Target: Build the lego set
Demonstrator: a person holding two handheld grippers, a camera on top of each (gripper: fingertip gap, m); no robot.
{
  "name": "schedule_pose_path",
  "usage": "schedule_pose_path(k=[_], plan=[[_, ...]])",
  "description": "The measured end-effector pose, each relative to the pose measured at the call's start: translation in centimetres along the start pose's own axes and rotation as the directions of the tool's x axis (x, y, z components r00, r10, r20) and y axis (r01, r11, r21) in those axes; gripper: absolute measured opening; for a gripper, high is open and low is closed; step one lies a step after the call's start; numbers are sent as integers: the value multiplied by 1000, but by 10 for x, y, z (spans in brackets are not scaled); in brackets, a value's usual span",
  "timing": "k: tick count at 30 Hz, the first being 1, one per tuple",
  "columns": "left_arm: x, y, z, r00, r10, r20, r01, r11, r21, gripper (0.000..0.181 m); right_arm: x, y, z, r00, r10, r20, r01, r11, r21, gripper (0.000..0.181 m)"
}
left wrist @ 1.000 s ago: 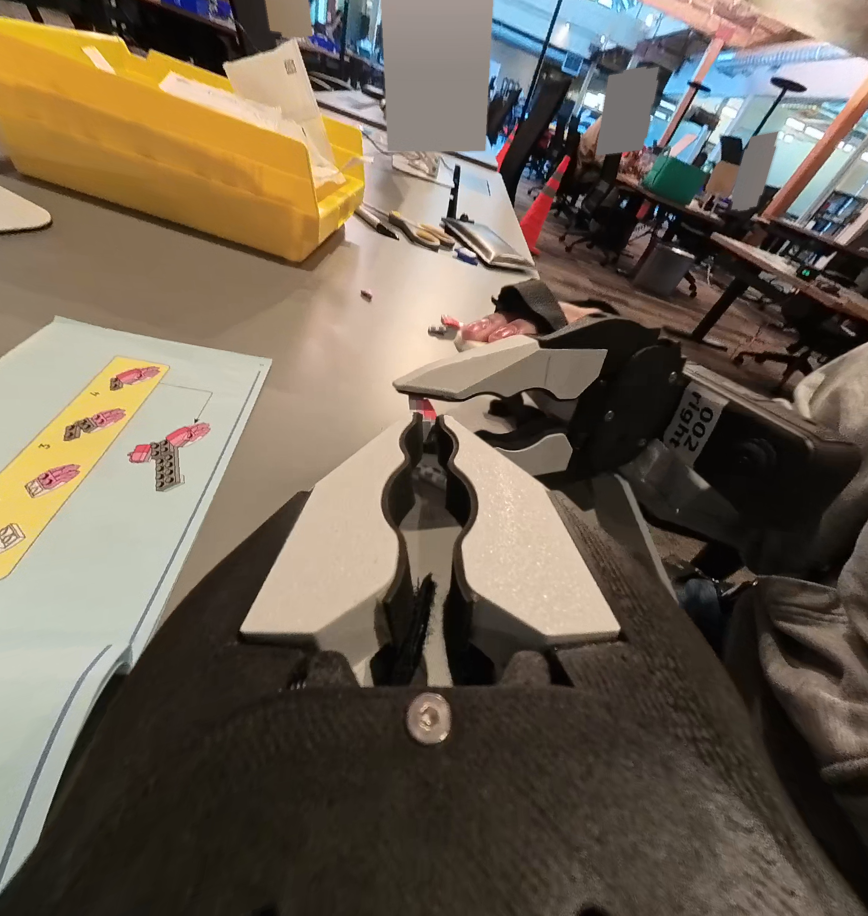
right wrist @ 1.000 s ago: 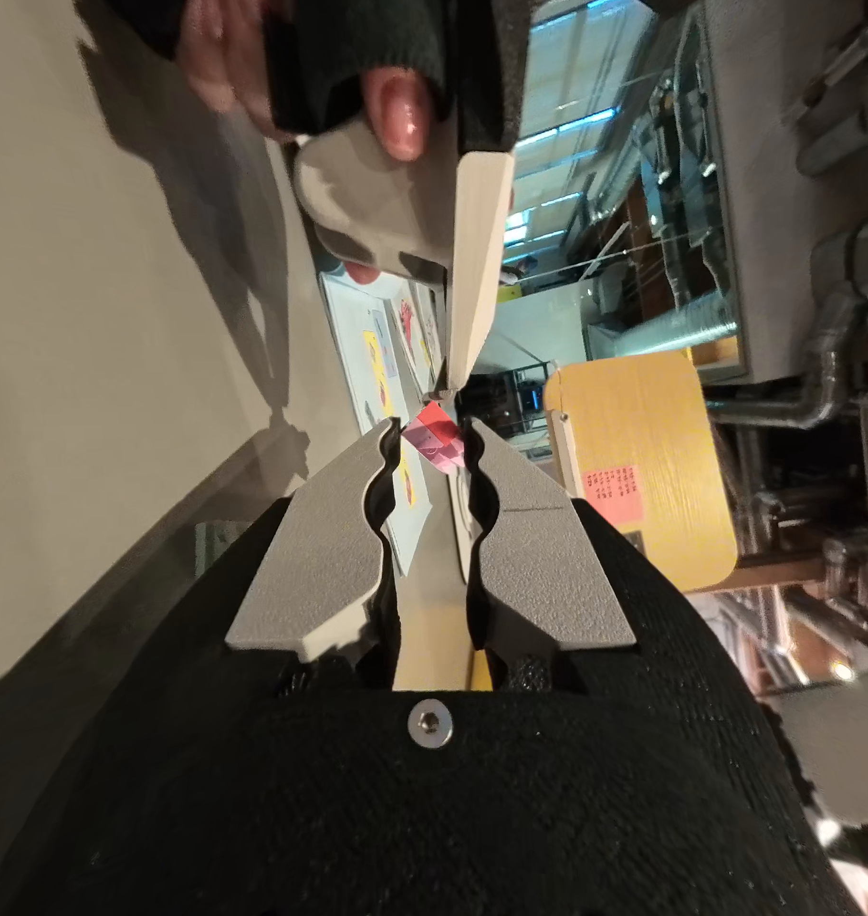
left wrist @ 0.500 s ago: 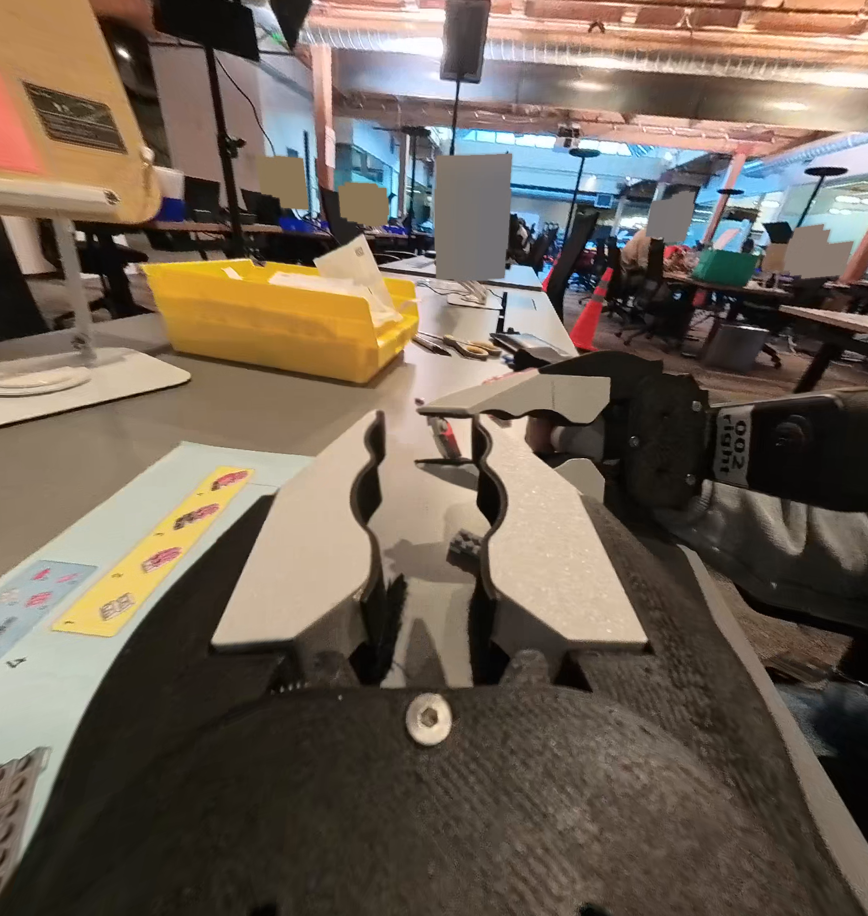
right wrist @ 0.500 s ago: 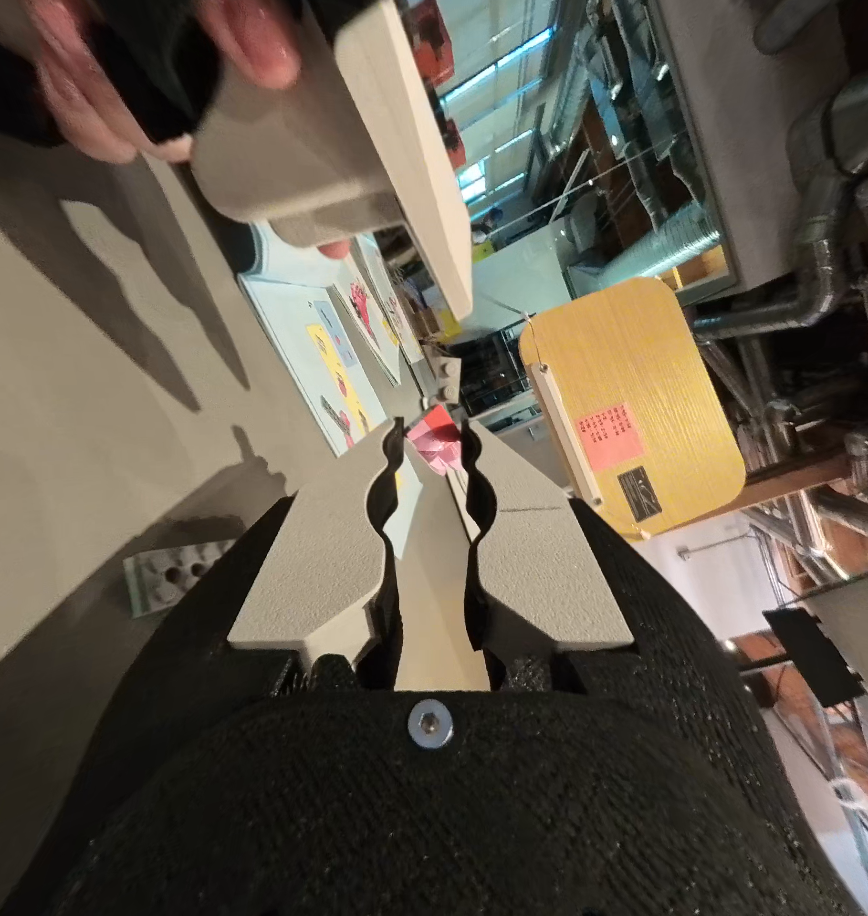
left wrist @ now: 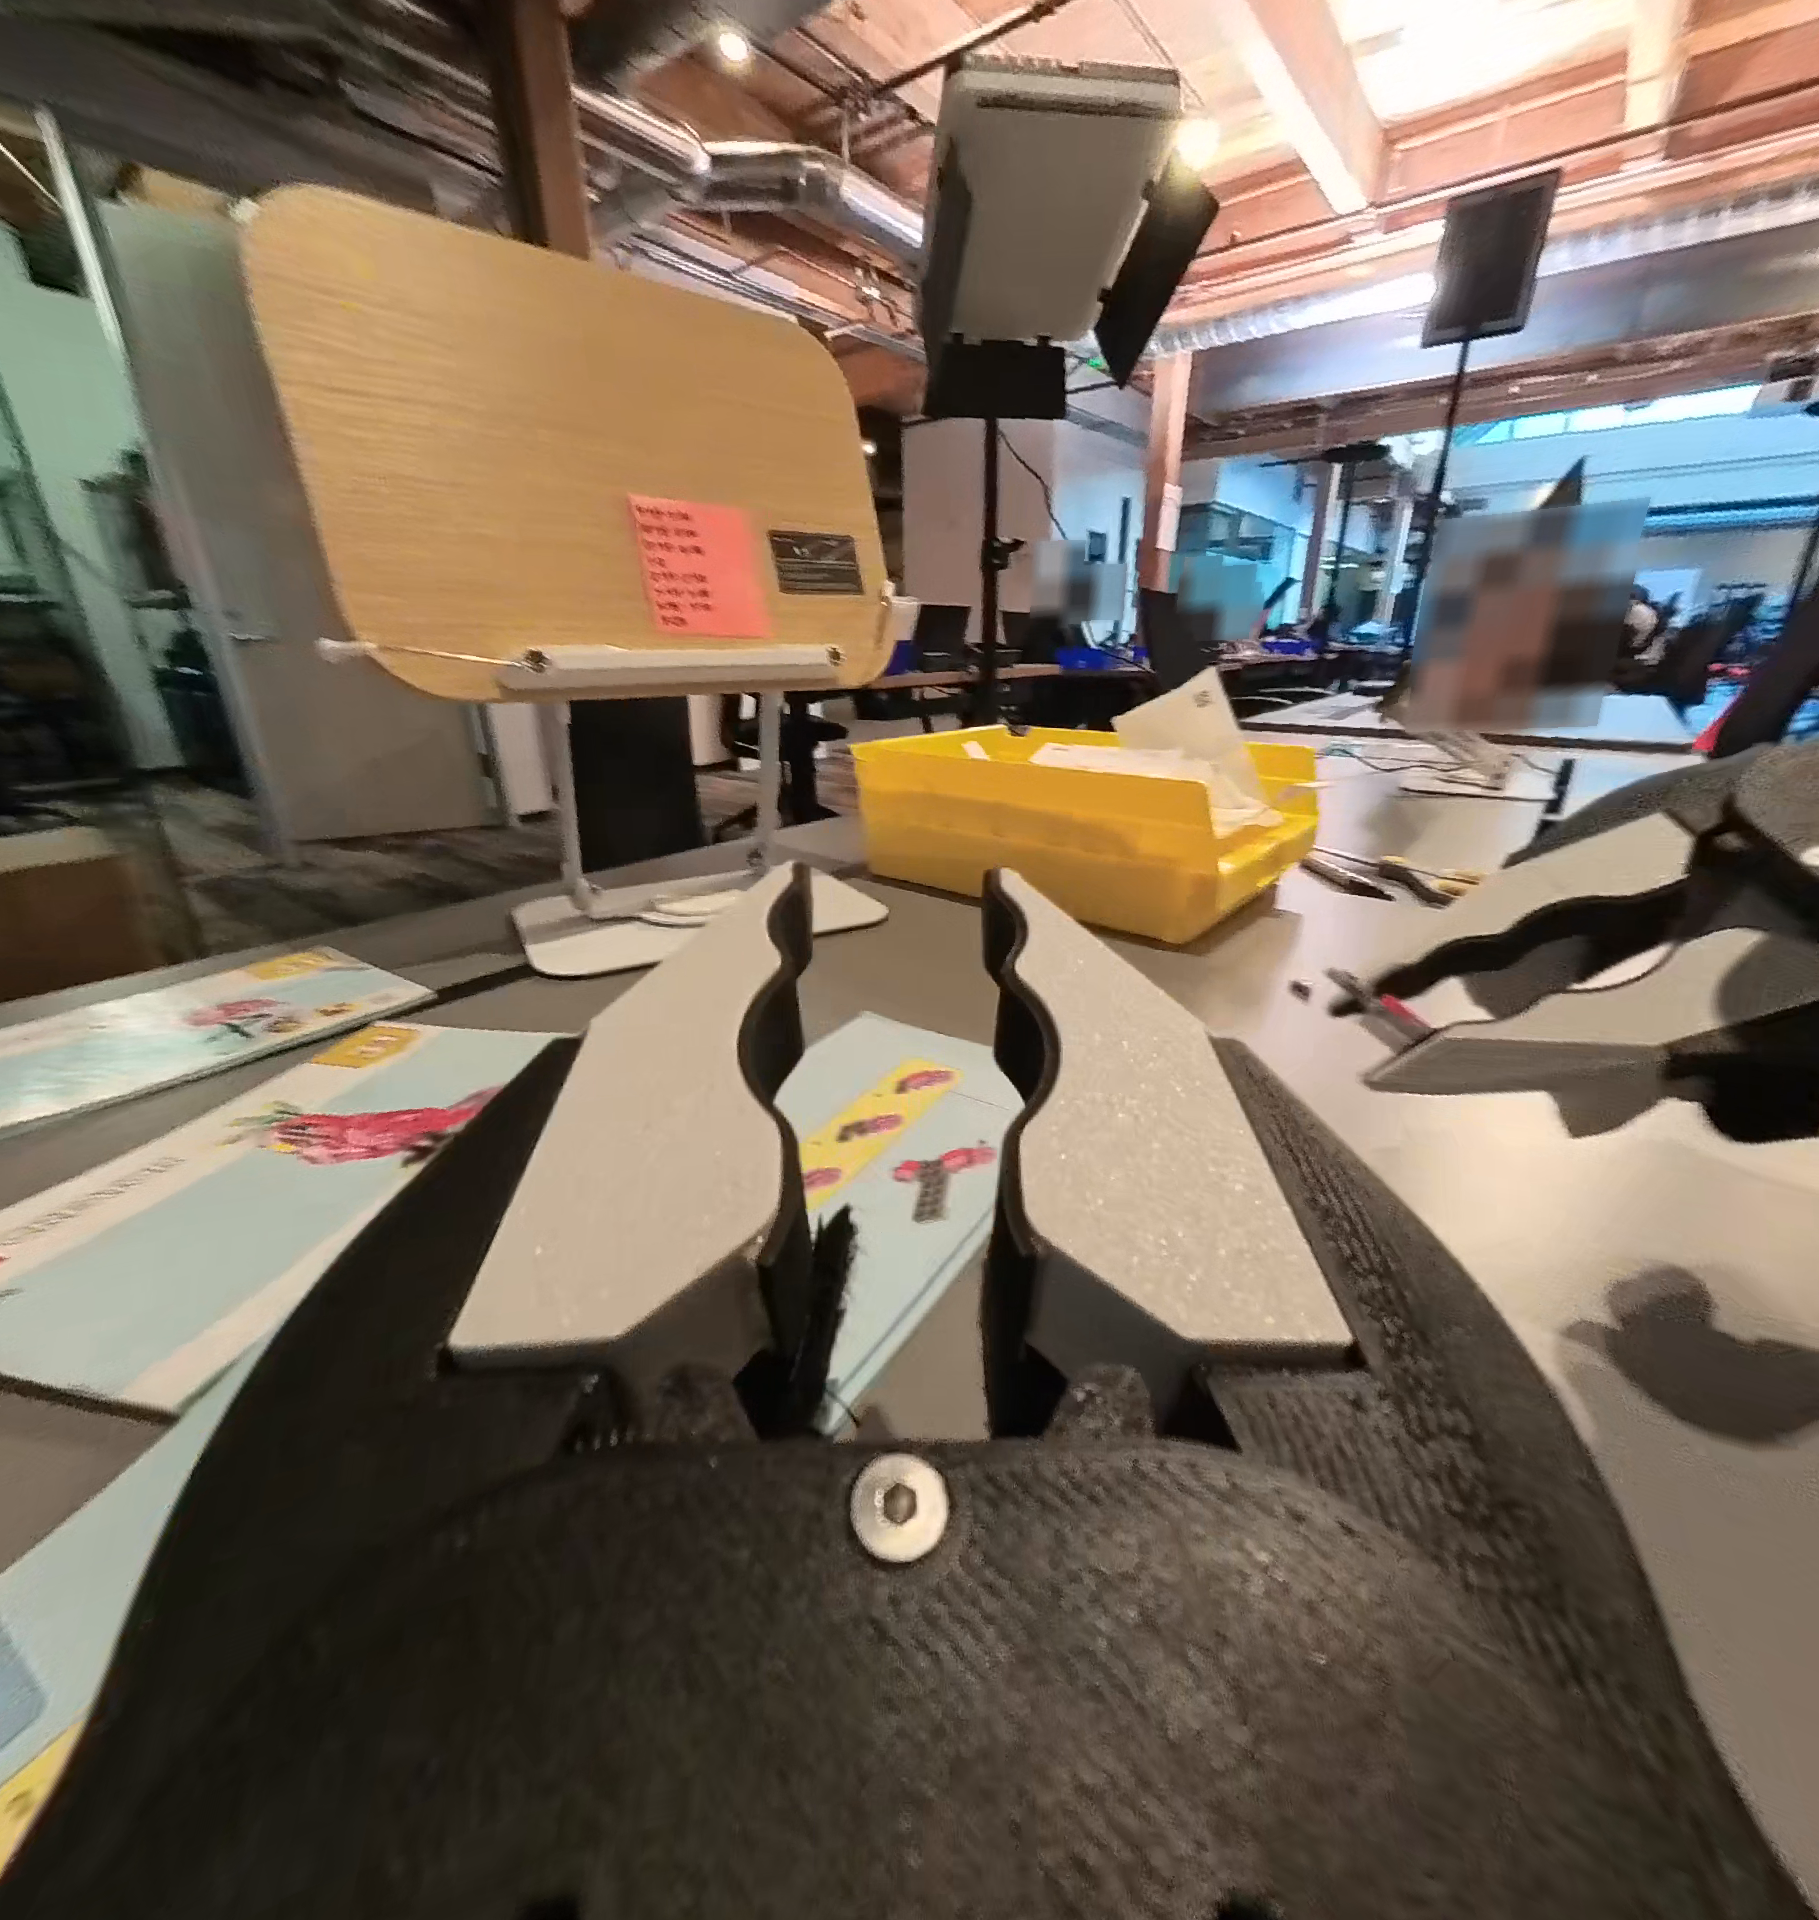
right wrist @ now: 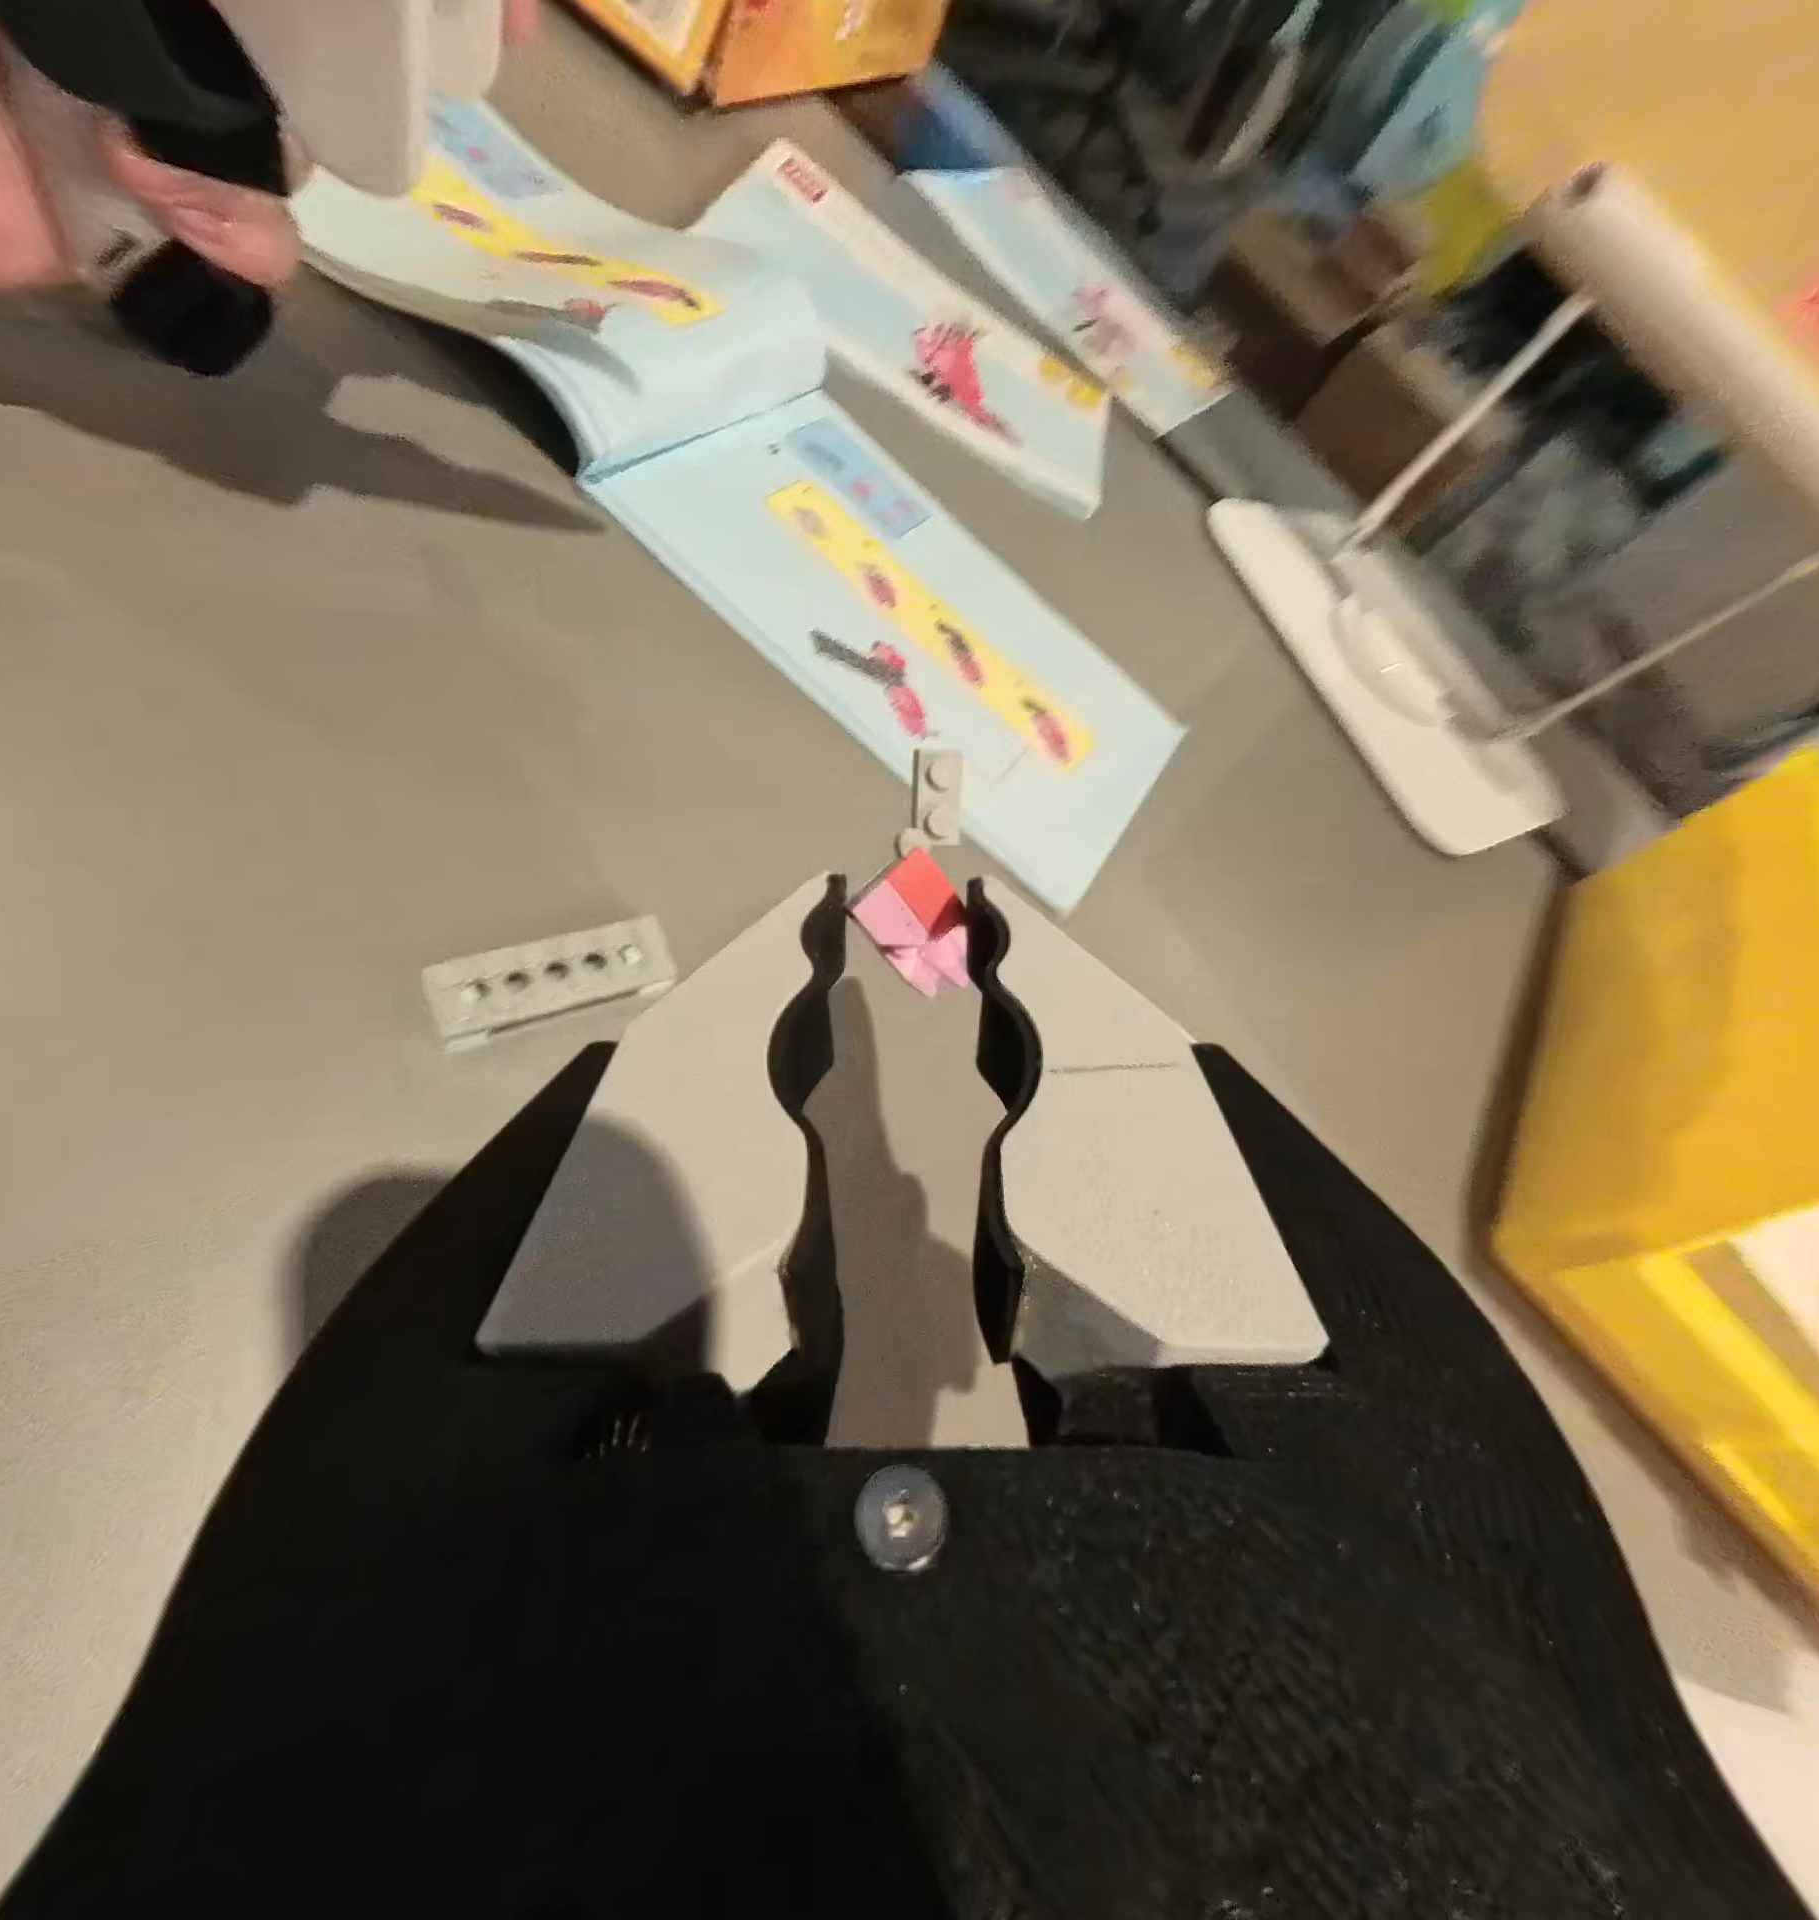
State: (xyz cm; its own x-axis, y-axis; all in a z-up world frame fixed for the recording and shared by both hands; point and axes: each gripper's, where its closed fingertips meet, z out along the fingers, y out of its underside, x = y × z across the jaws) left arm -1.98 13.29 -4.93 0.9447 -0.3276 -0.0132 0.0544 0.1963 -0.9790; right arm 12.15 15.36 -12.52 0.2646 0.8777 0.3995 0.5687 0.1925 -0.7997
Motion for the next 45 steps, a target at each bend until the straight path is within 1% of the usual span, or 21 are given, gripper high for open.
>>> schedule_pose_path(k=[2, 4, 6, 8, 10, 15, 19, 21, 22, 24, 25, 27, 31, 34, 36, 39, 40, 41, 43, 44, 45], plan=[[0, -1, 0, 1000, 26, 8, -26, 1000, 2, 30, -3, 1, -7, 997, 45, 57, -45, 999, -16, 21], [9, 4, 1, 999, 35, -37, -35, 999, -18, 29, -6, -2, -12, 995, 58, 82, -57, 998, -11, 21], [29, 9, 2, 988, 27, -154, -33, 999, -38, 28, -10, -7, -15, 994, 55, 90, -56, 998, 8, 21], [56, 12, -1, 956, 12, -292, -28, 998, -50, 22, -17, -11, -15, 995, 39, 96, -41, 999, 18, 21], [73, 17, -3, 931, -3, -365, -27, 997, -77, 15, -22, -12, -13, 997, 5, 81, -7, 1000, 14, 21], [100, 36, -6, 884, -7, -467, -81, 983, -167, 0, -35, -15, -5, 995, -72, 74, 72, 997, -1, 21], [105, 37, -7, 873, -3, -488, -94, 980, -175, 0, -43, -17, 1, 992, -94, 81, 94, 996, 5, 21], [95, 34, -3, 903, 10, -429, -86, 984, -158, 0, -40, -18, 2, 993, -109, 49, 109, 994, 13, 21], [81, 30, 1, 936, 37, -349, -89, 987, -134, 0, -35, -19, 3, 993, -119, 15, 119, 993, 19, 21], [42, 14, 5, 988, 98, -118, -105, 993, -58, 0, -25, -17, 6, 992, -121, -41, 121, 992, 17, 21], [24, 5, 3, 995, 101, -26, -102, 994, -28, 0, -20, -16, 8, 992, -111, -65, 112, 994, 15, 21], [-3, -7, -3, 995, 52, 86, -54, 998, 20, 0, -5, -14, 14, 985, -97, -143, 104, 994, 43, 21], [-36, -15, -14, 976, -44, 212, 27, 996, 82, 0, 35, -10, 19, 933, -44, -357, 98, 986, 136, 21], [-40, -17, -16, 971, -54, 233, 32, 995, 99, 0, 52, -17, 8, 876, -66, -478, 159, 975, 155, 21], [-35, -16, -15, 974, -49, 219, 28, 995, 99, 0, 54, -19, 4, 864, -61, -499, 172, 969, 180, 21], [-19, -11, -9, 988, -5, 155, -5, 998, 65, 0, 53, -16, 6, 873, -44, -486, 158, 968, 196, 21], [-7, -8, -6, 995, 26, 98, -30, 999, 40, 0, 53, -17, 6, 874, -32, -485, 151, 966, 209, 21], [13, -2, -1, 999, 43, -7, -43, 999, 0, 0, 55, -18, 5, 872, -24, -488, 149, 964, 219, 21], [64, 14, 1, 960, -34, -279, -2, 992, -125, 3, 57, -19, 3, 864, -25, -502, 161, 960, 229, 21], [87, 23, -1, 921, -97, -376, 22, 980, -200, 12, 58, -18, 3, 860, -31, -510, 168, 960, 226, 21], [101, 32, -1, 902, -145, -406, 30, 961, -276, 21, 60, -17, 3, 856, -33, -515, 171, 959, 224, 21]])
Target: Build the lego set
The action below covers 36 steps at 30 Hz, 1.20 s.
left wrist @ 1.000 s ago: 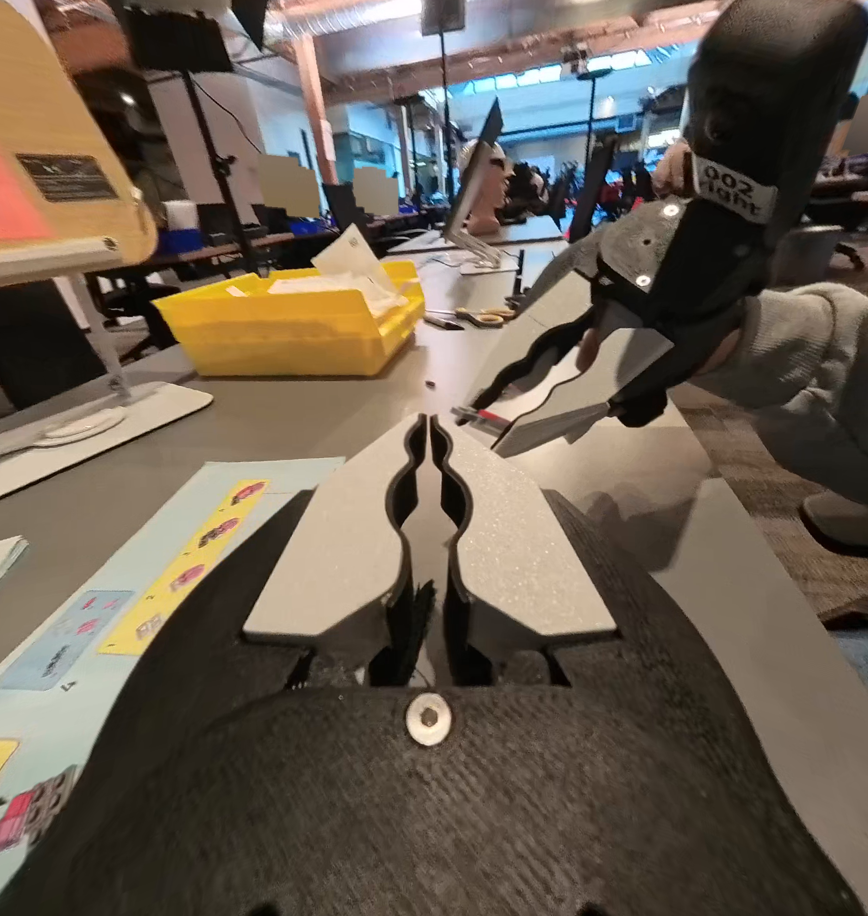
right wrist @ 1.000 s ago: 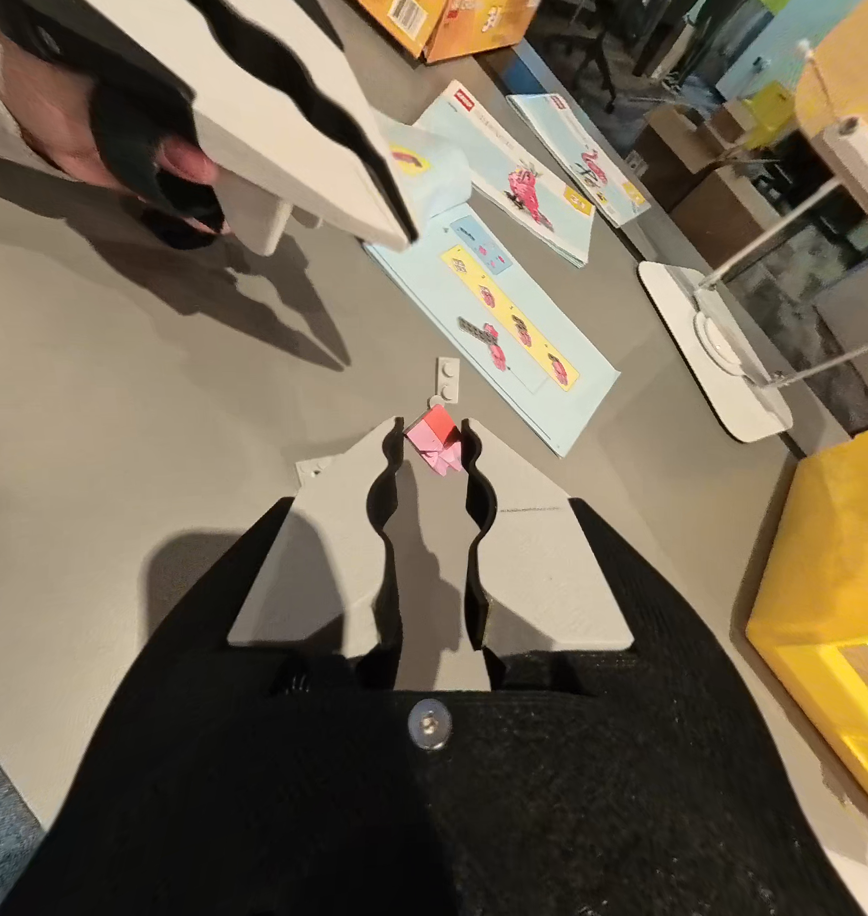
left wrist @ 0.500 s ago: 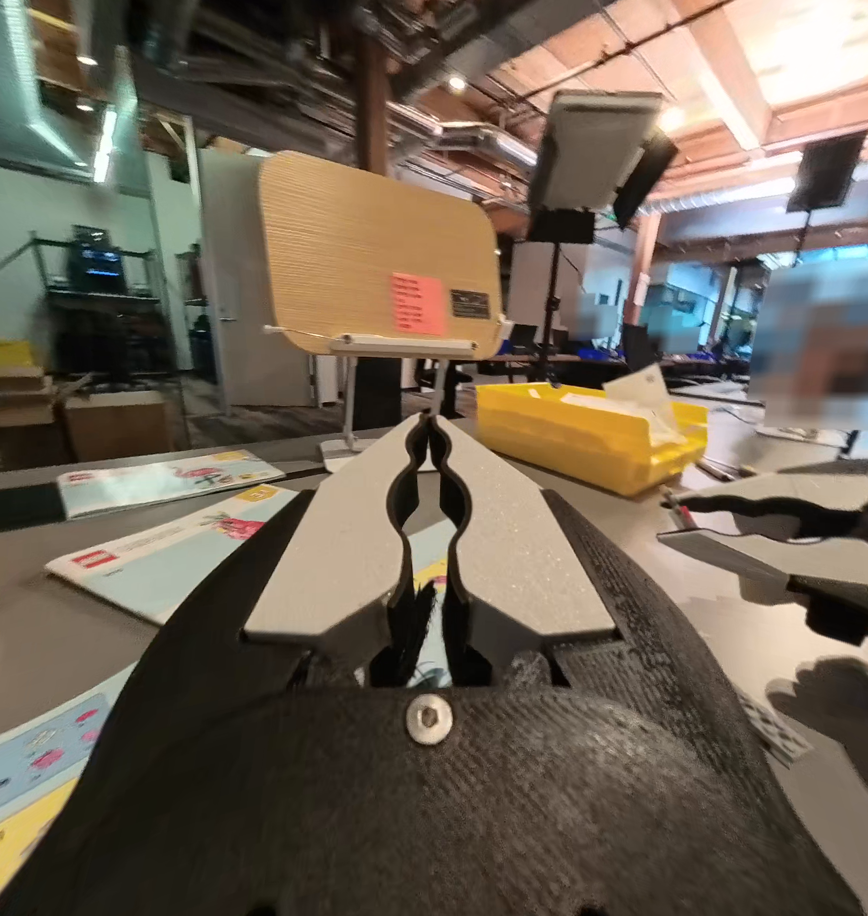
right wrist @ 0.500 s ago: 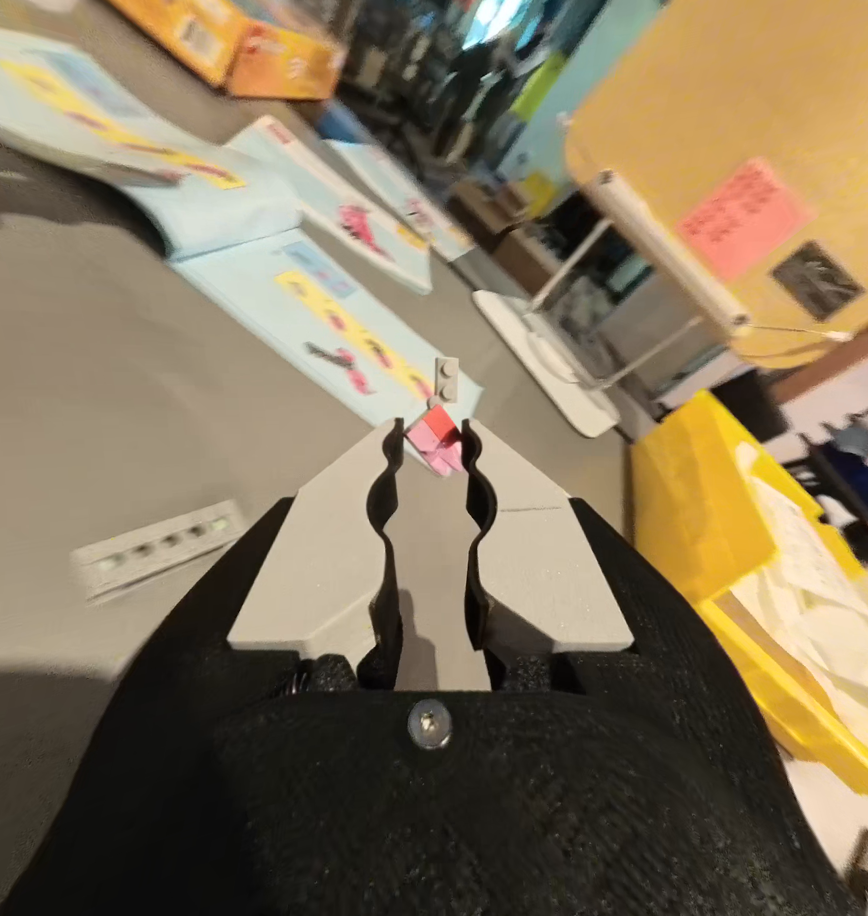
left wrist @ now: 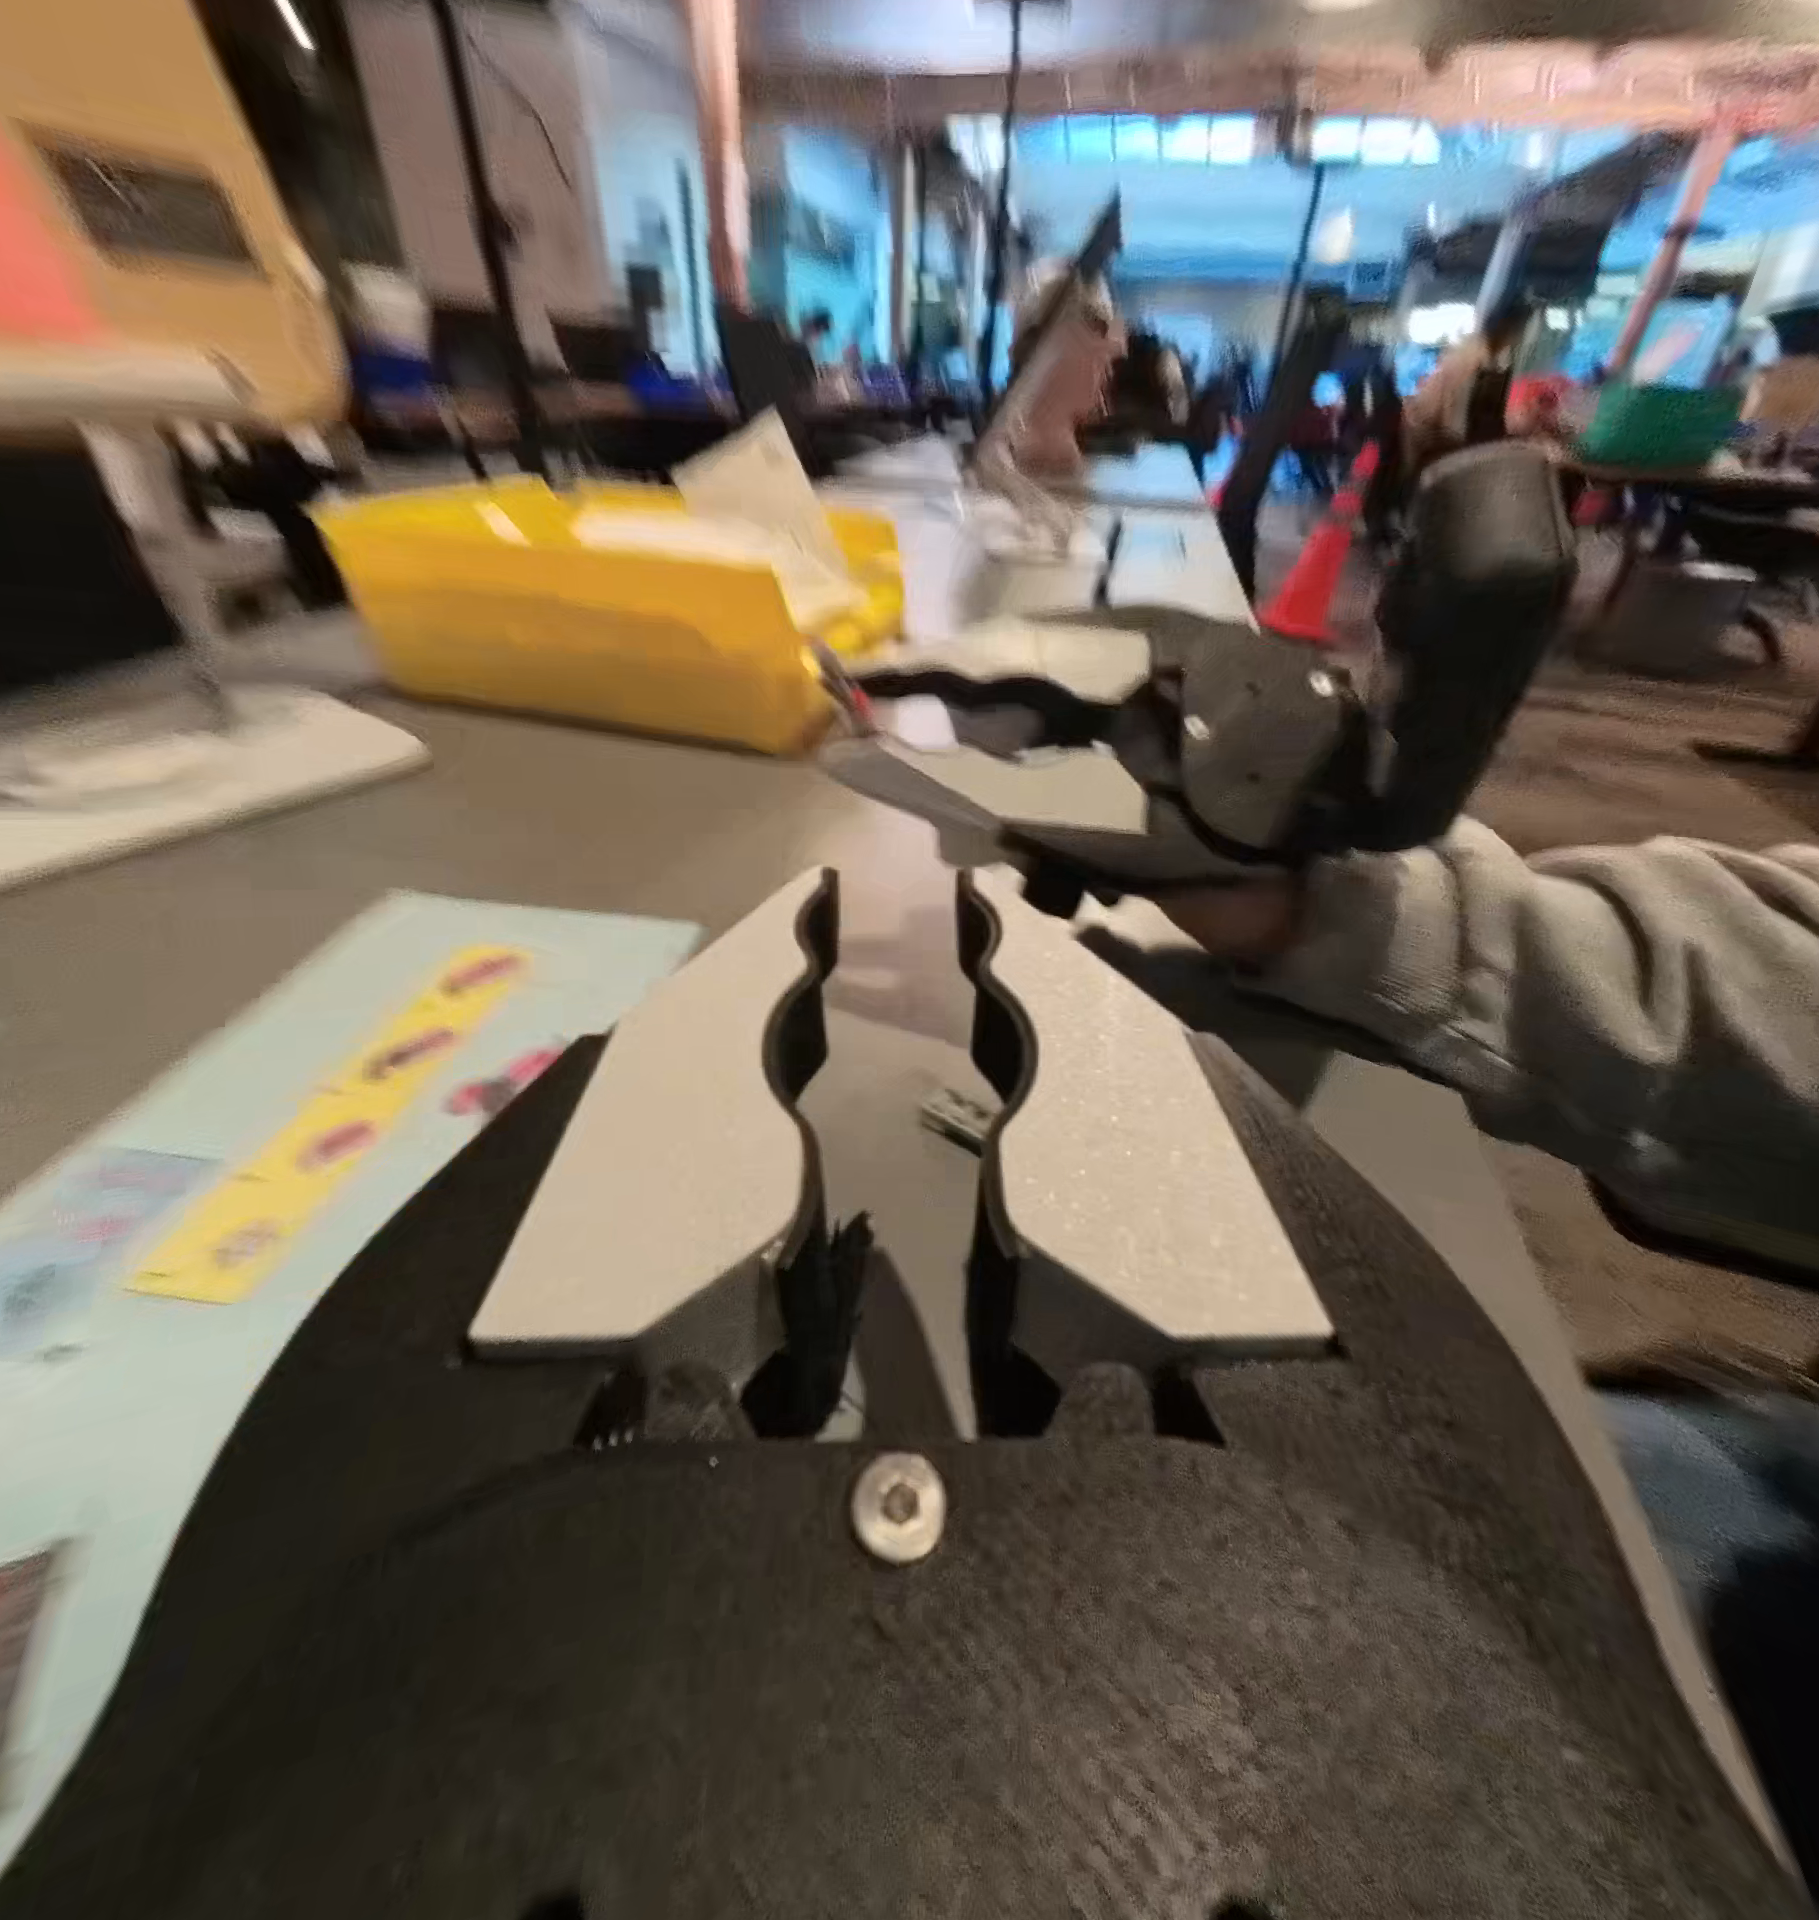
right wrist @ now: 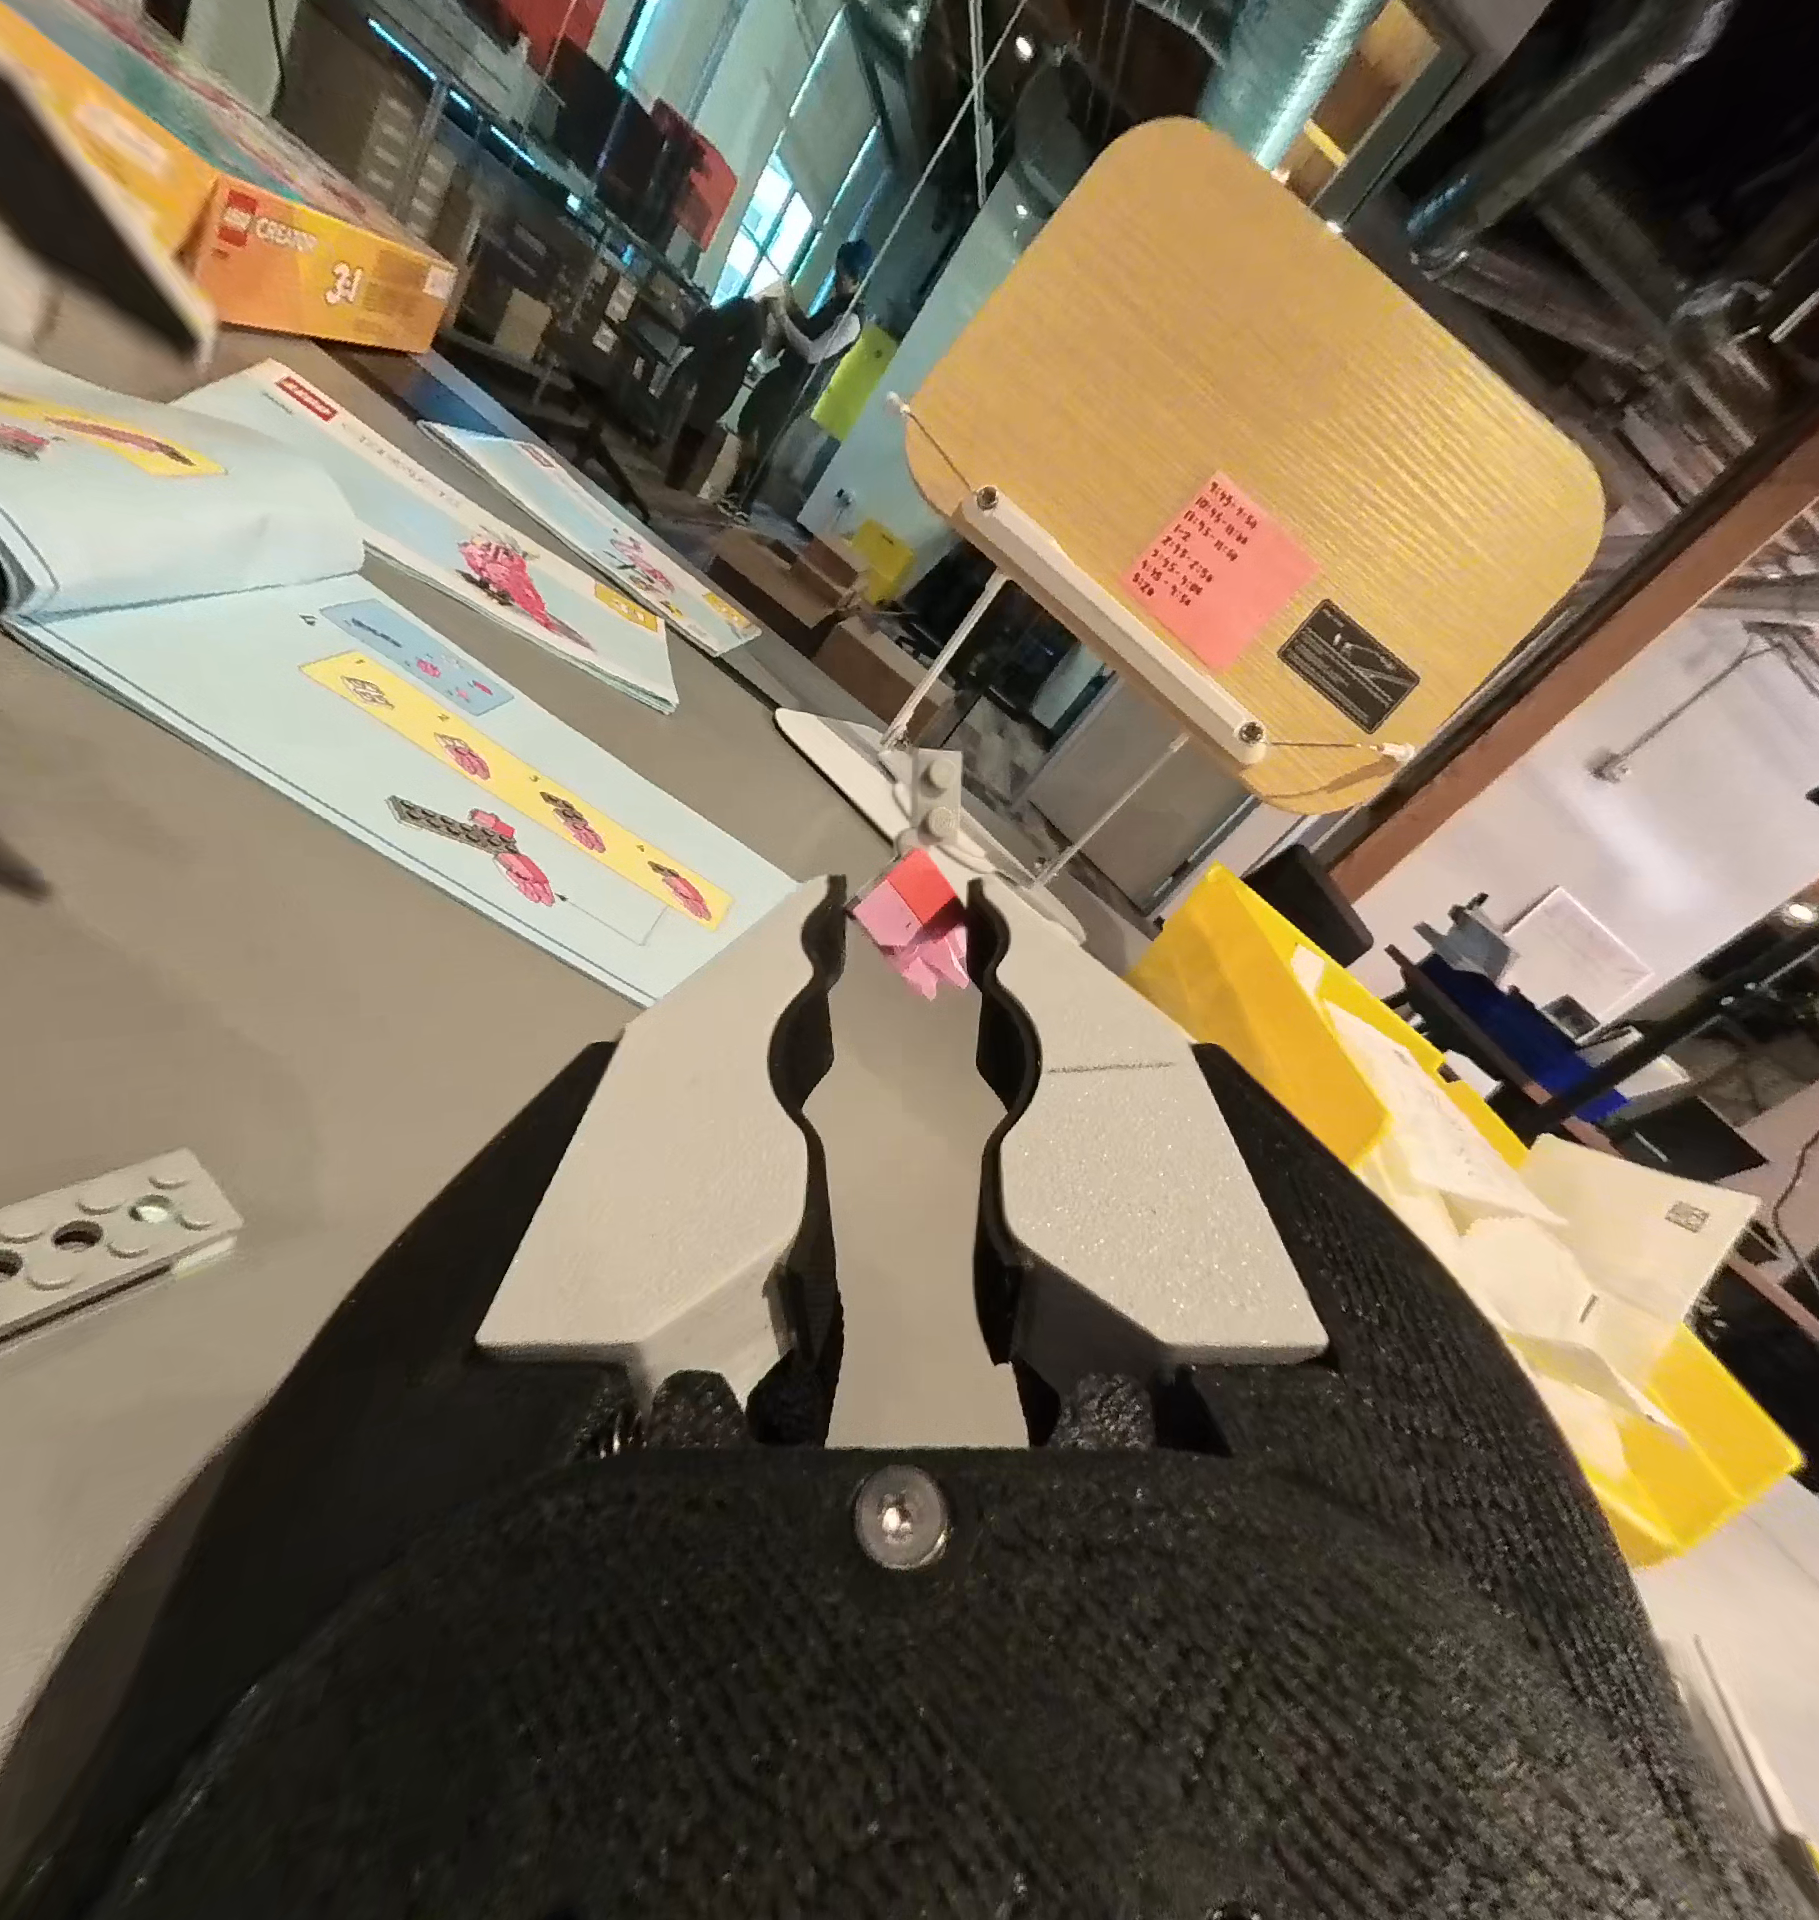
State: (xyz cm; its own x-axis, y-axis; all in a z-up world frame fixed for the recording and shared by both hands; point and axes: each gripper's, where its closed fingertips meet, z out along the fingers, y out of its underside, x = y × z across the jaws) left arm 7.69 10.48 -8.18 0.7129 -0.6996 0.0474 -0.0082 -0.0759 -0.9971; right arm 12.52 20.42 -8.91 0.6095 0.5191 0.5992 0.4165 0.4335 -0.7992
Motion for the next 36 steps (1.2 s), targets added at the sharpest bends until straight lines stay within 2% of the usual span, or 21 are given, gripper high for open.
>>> schedule_pose_path(k=[2, 3, 6, 9, 11, 14, 17, 21, 23, 28, 36], plan=[[12, 18, 12, 1000, 8, 21, -5, 992, -128, 30, 2, 2, 1, 1000, 10, -4, -10, 1000, 4, 21], [11, 28, 16, 996, 36, 83, -20, 981, -195, 34, 3, 2, 2, 1000, 17, -5, -17, 1000, 5, 21], [12, 54, 21, 964, 131, 231, -35, 925, -378, 60, 7, 6, 7, 1000, 14, -14, -14, 1000, 2, 21], [39, 72, 30, 978, 12, 208, 75, 910, -407, 67, 6, 6, 12, 1000, -4, -3, 4, 1000, 10, 21], [40, 81, 31, 968, -4, 252, 120, 886, -448, 73, 4, 5, 15, 1000, -12, 12, 12, 1000, 21, 21], [30, 94, 26, 946, 57, 318, 127, 840, -528, 70, 3, 5, 18, 1000, -9, 22, 8, 1000, 27, 21], [22, 104, 28, 935, 46, 351, 176, 798, -576, 70, 5, 6, 19, 1000, 7, 25, -8, 1000, 30, 21], [21, 104, 32, 931, 66, 358, 170, 792, -586, 62, 7, 6, 18, 999, 39, 30, -40, 998, 40, 21], [22, 103, 34, 930, 94, 354, 147, 791, -594, 53, 6, 5, 18, 998, 48, 38, -50, 998, 45, 21], [18, 102, 31, 915, 210, 346, 65, 768, -638, 16, 6, 4, 17, 997, 60, 48, -62, 997, 54, 21], [-5, 99, 3, 862, 328, 387, 29, 730, -683, 15, 4, 0, 16, 995, 73, 66, -78, 994, 74, 21]])
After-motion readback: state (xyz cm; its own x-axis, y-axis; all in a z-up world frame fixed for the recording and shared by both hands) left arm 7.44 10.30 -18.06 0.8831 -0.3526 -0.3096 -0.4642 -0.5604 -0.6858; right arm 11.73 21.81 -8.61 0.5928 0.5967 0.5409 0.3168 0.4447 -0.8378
